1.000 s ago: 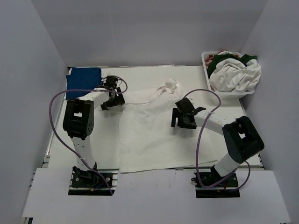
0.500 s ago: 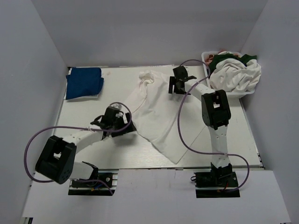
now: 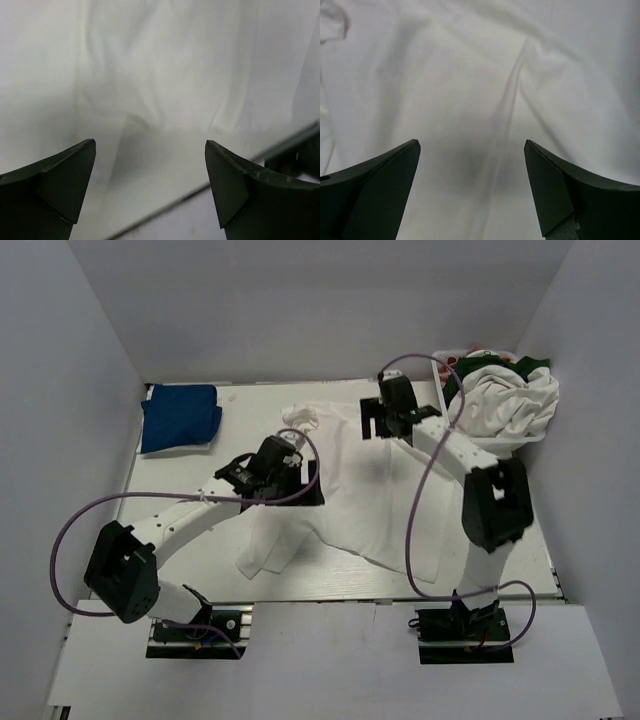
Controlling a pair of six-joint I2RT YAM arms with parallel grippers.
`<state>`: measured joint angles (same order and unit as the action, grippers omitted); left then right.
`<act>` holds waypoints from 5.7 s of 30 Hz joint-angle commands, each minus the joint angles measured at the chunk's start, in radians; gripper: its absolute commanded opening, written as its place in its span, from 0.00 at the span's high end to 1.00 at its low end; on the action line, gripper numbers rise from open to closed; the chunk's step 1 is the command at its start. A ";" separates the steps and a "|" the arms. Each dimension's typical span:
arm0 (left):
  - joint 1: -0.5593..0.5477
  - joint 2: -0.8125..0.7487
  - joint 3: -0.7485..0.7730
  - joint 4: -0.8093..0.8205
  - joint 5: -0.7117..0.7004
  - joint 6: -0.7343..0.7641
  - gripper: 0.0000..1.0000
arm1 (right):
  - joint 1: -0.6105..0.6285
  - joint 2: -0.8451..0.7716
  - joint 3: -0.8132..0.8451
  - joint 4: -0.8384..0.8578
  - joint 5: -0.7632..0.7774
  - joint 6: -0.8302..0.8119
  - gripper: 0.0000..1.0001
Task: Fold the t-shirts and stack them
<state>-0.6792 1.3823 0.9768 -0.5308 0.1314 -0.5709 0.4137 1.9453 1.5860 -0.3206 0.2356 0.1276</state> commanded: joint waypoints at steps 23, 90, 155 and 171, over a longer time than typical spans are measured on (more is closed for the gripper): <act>0.092 0.831 0.815 -0.276 -0.409 0.068 0.35 | 0.046 -0.442 -0.893 0.144 -0.133 0.432 0.10; 0.328 -0.001 -0.158 -0.257 -0.177 -0.209 0.00 | 0.025 -0.540 -0.890 -0.086 0.116 0.454 0.10; 0.130 0.518 0.745 -0.330 -0.481 0.184 0.00 | -0.208 -0.603 -0.879 0.005 -0.018 0.297 0.10; 0.263 1.023 1.277 -0.347 -0.538 0.410 0.24 | -0.213 -0.442 -0.802 -0.061 0.086 0.316 0.10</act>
<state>-0.4599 2.4317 2.2120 -0.9047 -0.3847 -0.2089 0.2035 1.4796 0.7494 -0.3527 0.2729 0.4397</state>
